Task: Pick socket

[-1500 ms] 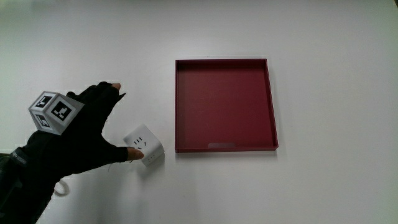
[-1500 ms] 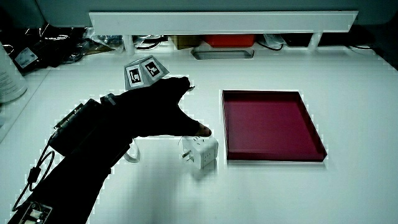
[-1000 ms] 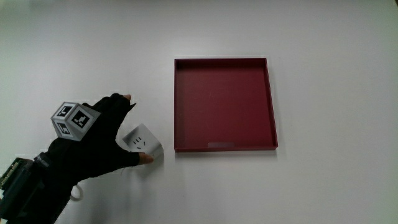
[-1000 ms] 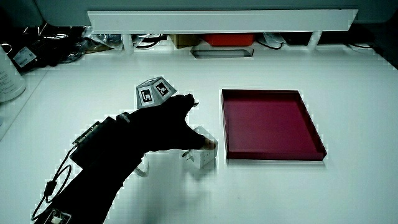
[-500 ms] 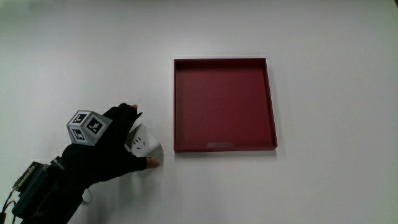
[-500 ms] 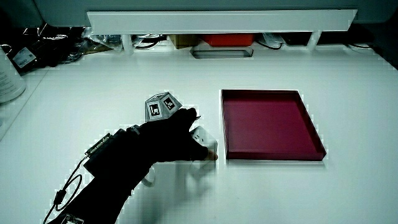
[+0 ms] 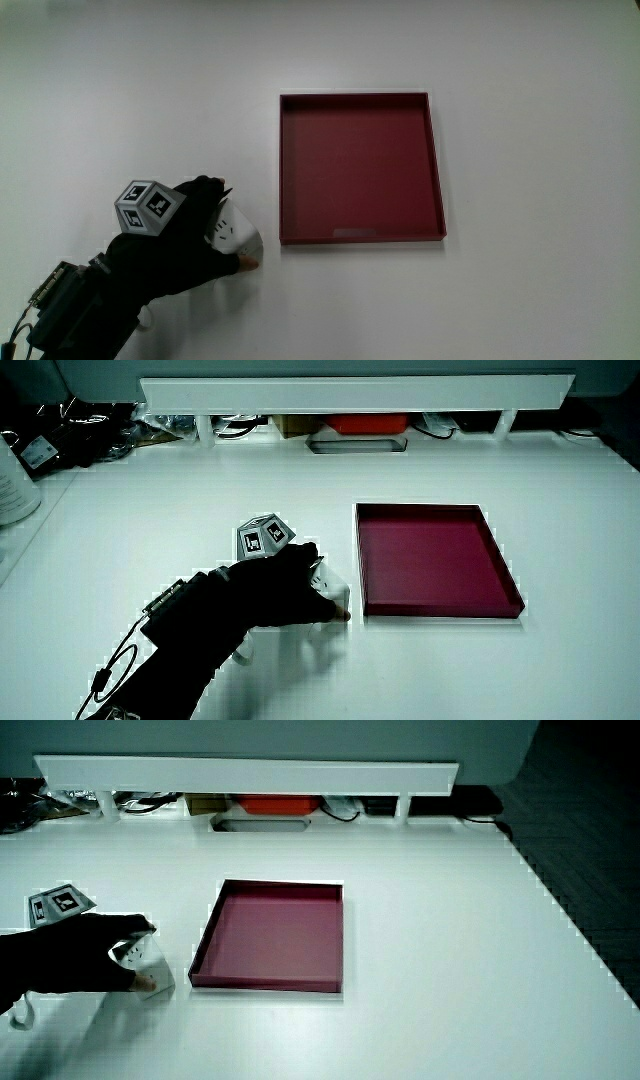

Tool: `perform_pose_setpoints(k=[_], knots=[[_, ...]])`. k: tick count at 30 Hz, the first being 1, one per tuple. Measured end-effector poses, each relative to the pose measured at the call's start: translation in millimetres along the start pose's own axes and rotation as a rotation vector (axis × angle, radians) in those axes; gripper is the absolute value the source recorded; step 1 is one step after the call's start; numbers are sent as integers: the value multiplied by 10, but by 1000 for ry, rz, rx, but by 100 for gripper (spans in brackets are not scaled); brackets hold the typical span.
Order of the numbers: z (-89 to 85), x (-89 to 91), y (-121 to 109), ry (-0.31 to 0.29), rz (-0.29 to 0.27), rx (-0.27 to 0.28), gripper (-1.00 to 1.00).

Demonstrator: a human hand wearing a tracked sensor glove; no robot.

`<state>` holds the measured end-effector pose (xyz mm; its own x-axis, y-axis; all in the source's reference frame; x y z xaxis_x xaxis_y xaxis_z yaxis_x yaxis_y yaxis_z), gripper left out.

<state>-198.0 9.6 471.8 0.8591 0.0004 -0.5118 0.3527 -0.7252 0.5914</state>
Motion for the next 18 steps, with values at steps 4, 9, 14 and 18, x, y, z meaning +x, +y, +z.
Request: perform_pose_setpoints(k=[4,9,14,18], knots=[[-11,-8,2,1,-13,17,32],[-15,-13,-11,-20,-7,40,58],[-36,-8,-30,-17,-9,66,84],[-37,-11,-49,-26,-34,87,100]])
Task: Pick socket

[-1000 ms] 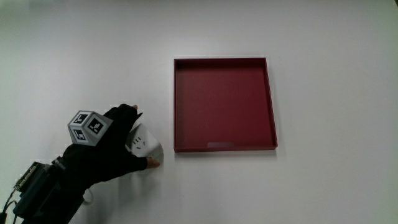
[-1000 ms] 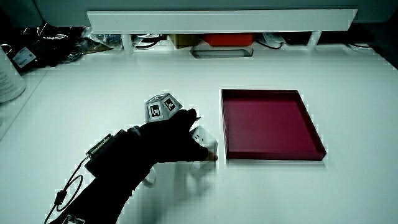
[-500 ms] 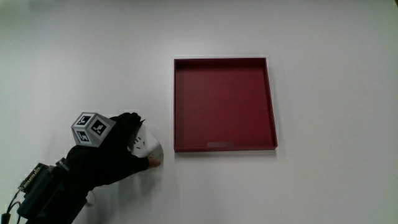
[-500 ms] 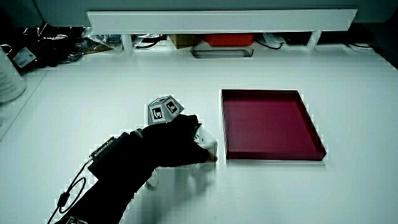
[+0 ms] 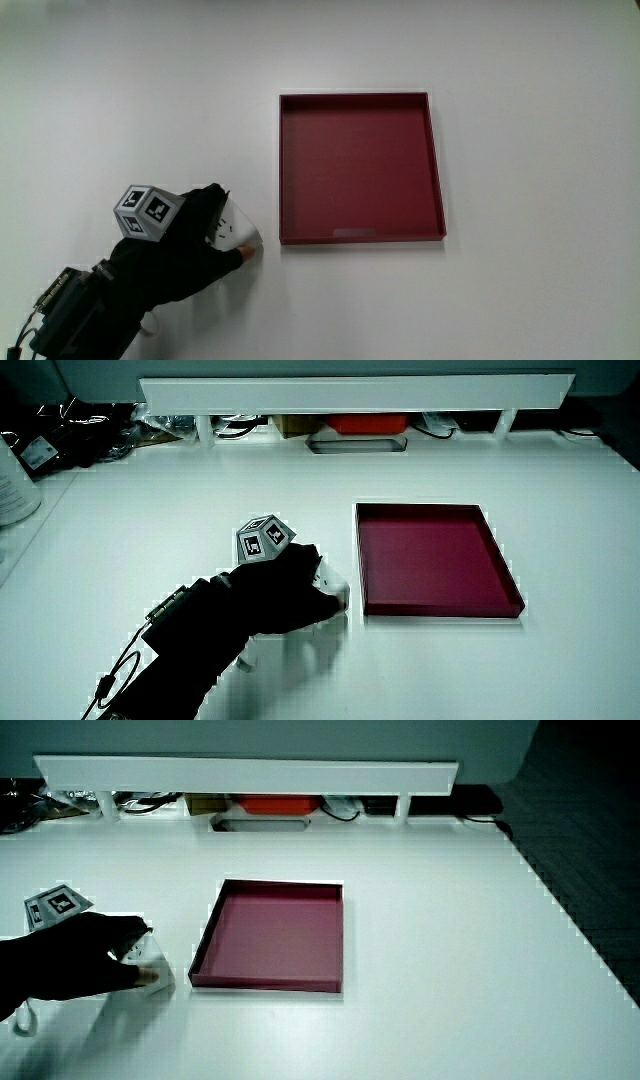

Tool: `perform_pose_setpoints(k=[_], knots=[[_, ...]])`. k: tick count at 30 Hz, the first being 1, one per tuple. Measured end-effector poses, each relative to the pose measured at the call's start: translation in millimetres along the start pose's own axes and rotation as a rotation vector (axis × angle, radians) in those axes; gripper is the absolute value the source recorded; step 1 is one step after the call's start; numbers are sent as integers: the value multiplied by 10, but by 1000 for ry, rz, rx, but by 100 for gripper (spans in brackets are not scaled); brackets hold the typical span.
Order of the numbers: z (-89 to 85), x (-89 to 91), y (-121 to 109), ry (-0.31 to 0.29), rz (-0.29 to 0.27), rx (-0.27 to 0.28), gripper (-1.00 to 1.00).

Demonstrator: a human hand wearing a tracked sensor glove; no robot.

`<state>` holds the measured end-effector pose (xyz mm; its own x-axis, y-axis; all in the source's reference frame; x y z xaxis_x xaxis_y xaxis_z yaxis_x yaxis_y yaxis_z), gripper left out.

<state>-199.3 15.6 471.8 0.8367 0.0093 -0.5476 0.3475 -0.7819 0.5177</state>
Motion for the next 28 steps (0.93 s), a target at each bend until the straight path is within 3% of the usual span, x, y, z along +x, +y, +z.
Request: perform_pose_setpoints(k=[1,4,15,20,21,23,24,25,27,28], knots=[[25,27,-12,21,-4,5,100],[73,71,-28,-13,-20,12,100],[245,361,-11,-16,-109,62,100],[297,492,61,-45,-126,64,100],[285,497,93,-93,-116,63,100],[330,584,140,-50,-161,81,100],[334,609,165,-81,-150,82,100],[348,640,195,-64,-175,91,100],[356,689,249,-101,-116,61,100],[390,747,271,-56,-123,60,100]])
